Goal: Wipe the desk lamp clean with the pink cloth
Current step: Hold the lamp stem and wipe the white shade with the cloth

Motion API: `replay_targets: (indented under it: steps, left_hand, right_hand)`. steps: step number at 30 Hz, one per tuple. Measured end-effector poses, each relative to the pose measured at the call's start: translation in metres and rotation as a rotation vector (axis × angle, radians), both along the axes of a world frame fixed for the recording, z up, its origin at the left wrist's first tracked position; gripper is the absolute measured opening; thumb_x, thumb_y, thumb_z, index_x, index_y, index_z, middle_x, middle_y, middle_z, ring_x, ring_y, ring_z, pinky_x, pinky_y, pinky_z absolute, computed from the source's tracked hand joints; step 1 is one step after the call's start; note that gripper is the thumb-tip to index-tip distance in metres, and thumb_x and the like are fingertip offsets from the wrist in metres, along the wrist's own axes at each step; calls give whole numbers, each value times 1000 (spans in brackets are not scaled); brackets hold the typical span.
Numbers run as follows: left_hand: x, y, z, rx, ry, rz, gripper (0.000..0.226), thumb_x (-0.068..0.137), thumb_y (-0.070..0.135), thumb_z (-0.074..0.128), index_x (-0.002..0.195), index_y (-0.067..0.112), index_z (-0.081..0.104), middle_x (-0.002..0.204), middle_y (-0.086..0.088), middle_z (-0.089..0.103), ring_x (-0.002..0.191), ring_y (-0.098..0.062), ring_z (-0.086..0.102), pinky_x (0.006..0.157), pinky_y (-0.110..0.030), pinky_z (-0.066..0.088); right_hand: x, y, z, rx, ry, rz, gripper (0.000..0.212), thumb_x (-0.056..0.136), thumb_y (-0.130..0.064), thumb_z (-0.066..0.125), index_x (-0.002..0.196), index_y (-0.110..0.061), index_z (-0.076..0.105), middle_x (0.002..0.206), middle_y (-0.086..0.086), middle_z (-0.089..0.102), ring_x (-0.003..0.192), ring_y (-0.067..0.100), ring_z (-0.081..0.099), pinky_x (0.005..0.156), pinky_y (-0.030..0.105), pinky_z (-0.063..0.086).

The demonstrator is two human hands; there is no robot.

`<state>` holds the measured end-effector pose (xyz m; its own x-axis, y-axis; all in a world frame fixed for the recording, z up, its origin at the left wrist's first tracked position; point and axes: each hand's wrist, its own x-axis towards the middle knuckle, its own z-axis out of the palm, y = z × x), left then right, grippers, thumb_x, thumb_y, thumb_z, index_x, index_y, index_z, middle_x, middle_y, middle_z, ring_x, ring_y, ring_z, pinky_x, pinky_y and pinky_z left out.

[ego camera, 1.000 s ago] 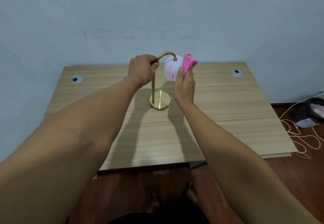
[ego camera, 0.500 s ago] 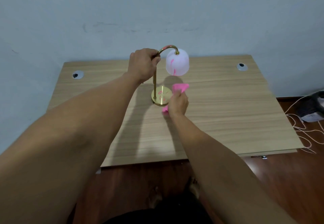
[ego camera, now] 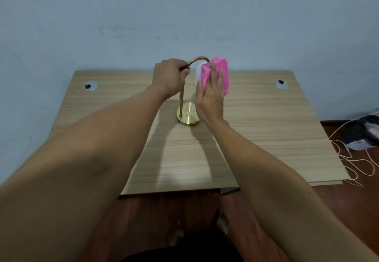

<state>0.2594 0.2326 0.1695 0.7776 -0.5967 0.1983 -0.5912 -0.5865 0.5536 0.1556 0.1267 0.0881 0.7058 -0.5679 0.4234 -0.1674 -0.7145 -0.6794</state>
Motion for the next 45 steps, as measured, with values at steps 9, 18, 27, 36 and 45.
replay_targets:
  steps: [9, 18, 27, 36, 45]
  left_hand:
    - [5, -2, 3, 26, -31, -34, 21, 98, 24, 57, 88, 14, 72, 79, -8, 71, 85, -34, 63, 93, -46, 50]
    - [5, 0, 8, 73, -25, -37, 19, 97, 28, 59, 89, 17, 72, 74, 4, 62, 89, -34, 65, 96, -46, 48]
    - [5, 0, 7, 75, 6, -34, 18, 98, 26, 56, 84, 22, 67, 72, 3, 61, 88, -32, 62, 99, -45, 42]
    - [3, -1, 5, 43, 20, -7, 20, 99, 26, 57, 93, 16, 72, 85, -9, 74, 91, -34, 64, 101, -46, 43]
    - [4, -1, 5, 49, 16, 5, 19, 98, 26, 57, 96, 17, 74, 88, -8, 76, 94, -34, 66, 101, -47, 46]
  right_hand:
    - [4, -47, -3, -979, 398, 258, 56, 110, -31, 31, 158, -3, 29, 167, 15, 27, 157, 35, 18, 128, 55, 13]
    - [-34, -70, -28, -1155, 534, 444, 61, 106, -20, 33, 160, 2, 17, 170, 17, 15, 159, 31, 9, 130, 47, 6]
    - [-67, -81, -35, -845, 400, 392, 52, 106, -18, 44, 151, 7, 39, 156, 26, 43, 141, 41, 47, 114, 49, 42]
    - [-37, -91, 15, 784, 56, -356, 34, 102, -33, 38, 81, -15, 57, 77, 0, 57, 83, 26, 60, 67, 39, 44]
    - [0, -3, 5, 367, -92, 11, 57, 112, -24, 34, 163, -12, 14, 172, 5, 13, 159, 23, 12, 128, 41, 19]
